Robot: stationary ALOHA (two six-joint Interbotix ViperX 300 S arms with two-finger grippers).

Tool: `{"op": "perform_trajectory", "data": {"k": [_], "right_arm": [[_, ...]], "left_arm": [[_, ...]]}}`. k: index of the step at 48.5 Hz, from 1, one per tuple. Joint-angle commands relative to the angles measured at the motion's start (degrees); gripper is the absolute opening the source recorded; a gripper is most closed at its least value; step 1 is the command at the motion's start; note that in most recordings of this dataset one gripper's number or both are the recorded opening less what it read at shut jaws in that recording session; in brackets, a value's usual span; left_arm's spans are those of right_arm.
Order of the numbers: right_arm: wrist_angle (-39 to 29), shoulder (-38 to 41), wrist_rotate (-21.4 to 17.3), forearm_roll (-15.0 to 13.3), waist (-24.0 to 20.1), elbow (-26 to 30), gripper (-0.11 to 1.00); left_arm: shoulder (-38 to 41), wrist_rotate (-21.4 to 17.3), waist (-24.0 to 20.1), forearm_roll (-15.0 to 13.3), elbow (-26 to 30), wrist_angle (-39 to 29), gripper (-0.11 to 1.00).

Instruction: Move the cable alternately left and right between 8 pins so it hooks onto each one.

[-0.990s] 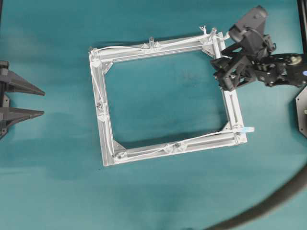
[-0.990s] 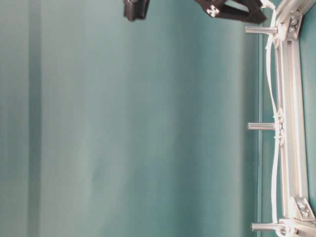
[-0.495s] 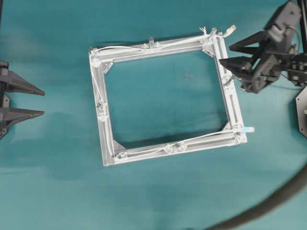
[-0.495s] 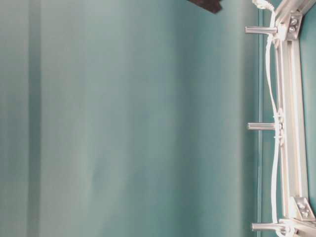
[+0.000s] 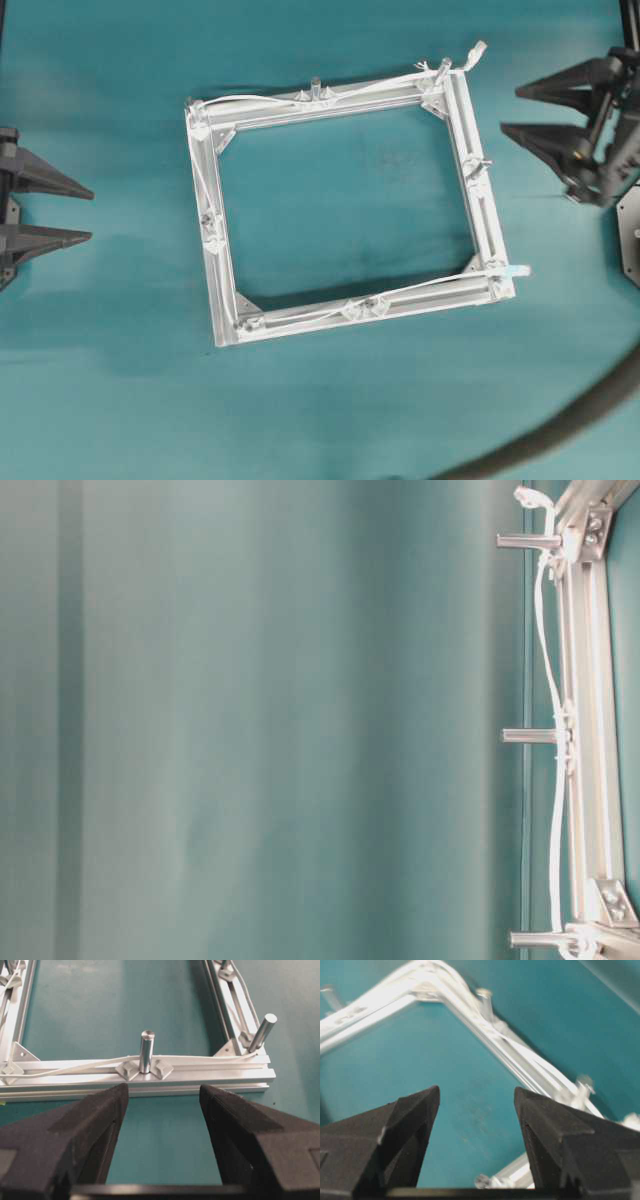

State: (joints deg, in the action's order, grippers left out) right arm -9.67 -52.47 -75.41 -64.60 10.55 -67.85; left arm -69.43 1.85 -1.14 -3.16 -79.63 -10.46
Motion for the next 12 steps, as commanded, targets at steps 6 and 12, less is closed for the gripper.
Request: {"op": "perform_trajectory", "data": {"k": [6, 12], "right_arm": [[7.6, -3.6, 5.9, -0.9, -0.1, -1.7, 0.66], [10.9, -5.2, 8.9, -0.9, -0.1, -2.9, 0.66]], "left_arm": [[0.4, -0.3, 0.1, 0.1, 0.7, 0.4, 0.63], [0.4, -0.3, 0.1, 0.1, 0.6, 0.4, 0.63]]}}
